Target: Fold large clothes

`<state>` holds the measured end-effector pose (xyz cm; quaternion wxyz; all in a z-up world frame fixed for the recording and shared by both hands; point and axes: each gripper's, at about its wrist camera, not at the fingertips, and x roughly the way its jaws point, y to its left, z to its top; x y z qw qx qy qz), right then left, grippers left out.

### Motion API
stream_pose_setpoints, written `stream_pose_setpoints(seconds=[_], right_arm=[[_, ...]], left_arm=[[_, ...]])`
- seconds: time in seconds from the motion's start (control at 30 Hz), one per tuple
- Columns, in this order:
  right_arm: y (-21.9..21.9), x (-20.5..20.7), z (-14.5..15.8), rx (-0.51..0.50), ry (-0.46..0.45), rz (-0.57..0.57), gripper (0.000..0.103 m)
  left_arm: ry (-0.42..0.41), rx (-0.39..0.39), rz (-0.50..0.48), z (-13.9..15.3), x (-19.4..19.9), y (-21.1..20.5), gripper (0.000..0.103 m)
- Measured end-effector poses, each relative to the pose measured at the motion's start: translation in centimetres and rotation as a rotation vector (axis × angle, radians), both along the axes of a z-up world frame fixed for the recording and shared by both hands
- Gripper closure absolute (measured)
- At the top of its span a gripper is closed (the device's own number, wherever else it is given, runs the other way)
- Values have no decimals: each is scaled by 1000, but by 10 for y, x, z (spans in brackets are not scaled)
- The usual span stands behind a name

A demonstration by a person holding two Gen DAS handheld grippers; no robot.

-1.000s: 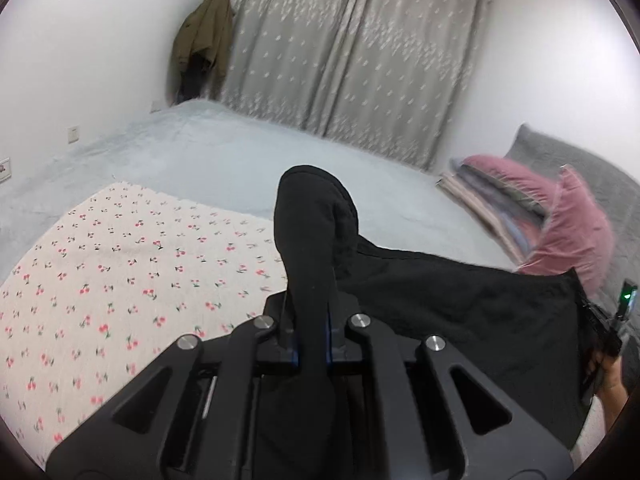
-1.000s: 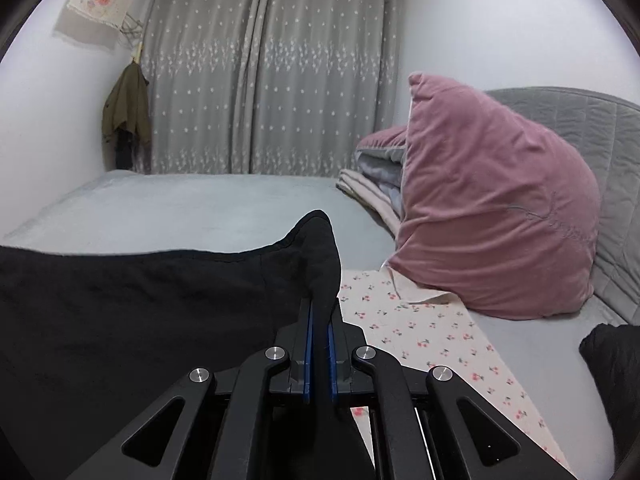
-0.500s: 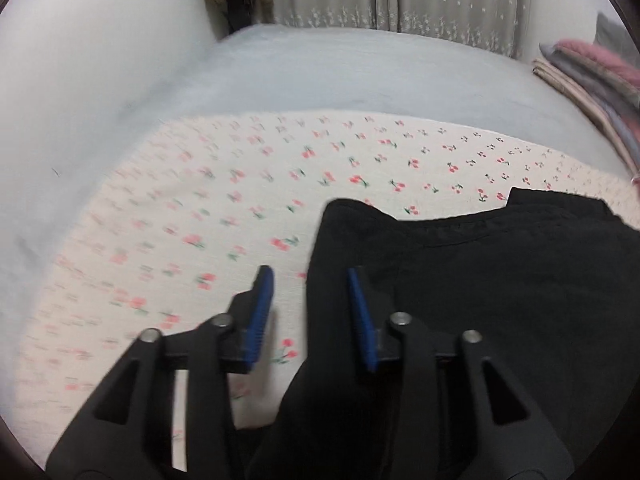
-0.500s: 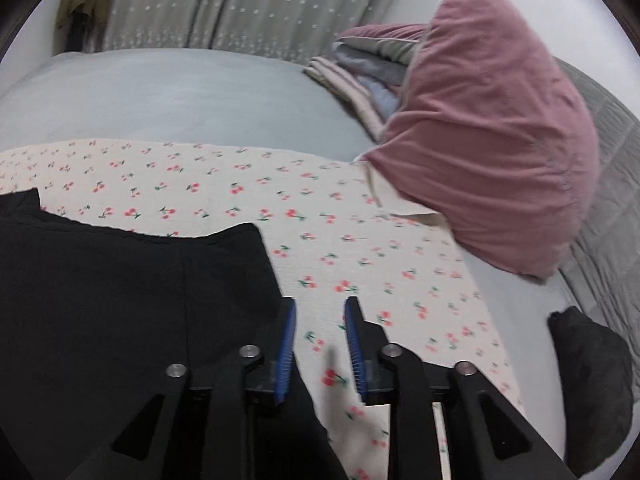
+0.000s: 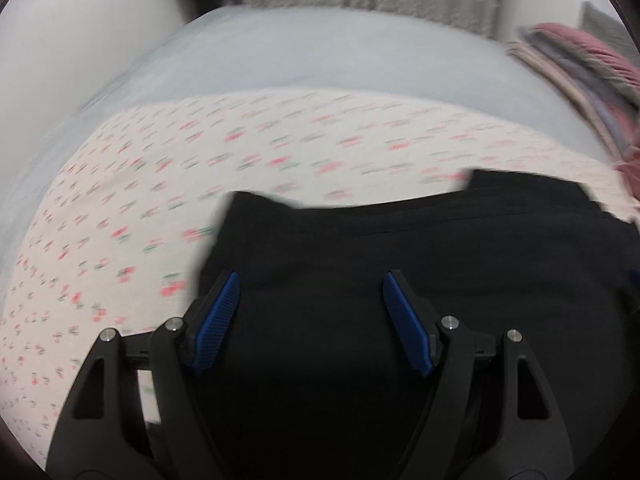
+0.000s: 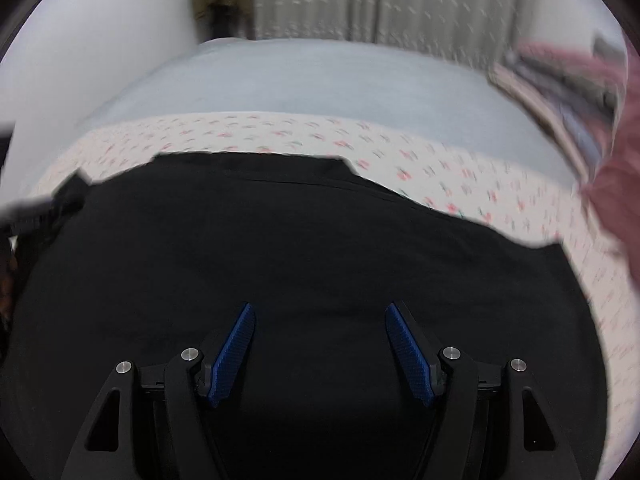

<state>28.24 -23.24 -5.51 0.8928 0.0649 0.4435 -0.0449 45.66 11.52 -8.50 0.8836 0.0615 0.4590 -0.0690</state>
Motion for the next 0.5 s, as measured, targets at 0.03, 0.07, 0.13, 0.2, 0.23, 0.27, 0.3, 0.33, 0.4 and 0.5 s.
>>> stream_pose_setpoints(seconds=[0.03,0.07,0.13,0.2,0.23,0.27,0.3,0.33,0.4,0.5], right_arm=[[-28,-2,-2,37,0,-55,33],[-48,-4,-4,34,6,-101,33],[-106,-16,-12,-65,58,-249,33],[-152,-35,-18,-37,91,-358,33],[-173,-49,-18,-7,105,-438,33],[-183,-57,-17,-26,121,-494,33],[-191,-70,-12,-53,117,-529,33],[-192,-76,-8,-54,102,-526,33],[-180,-95,10,-71,55,-496,31],[-137,-118,34,-100,-21,-399,31]], left_arm=[[2,10,30,-2,4,15,28],[4,17,56,-4,8,29,27],[11,59,120,-6,14,55,27],[13,74,151,-4,12,73,27],[11,105,165,-1,8,78,27],[8,126,168,2,4,80,27],[0,130,151,8,-4,81,27],[-15,108,128,16,-15,79,27],[-54,51,91,33,-36,73,27],[-95,-57,22,58,-83,47,26]])
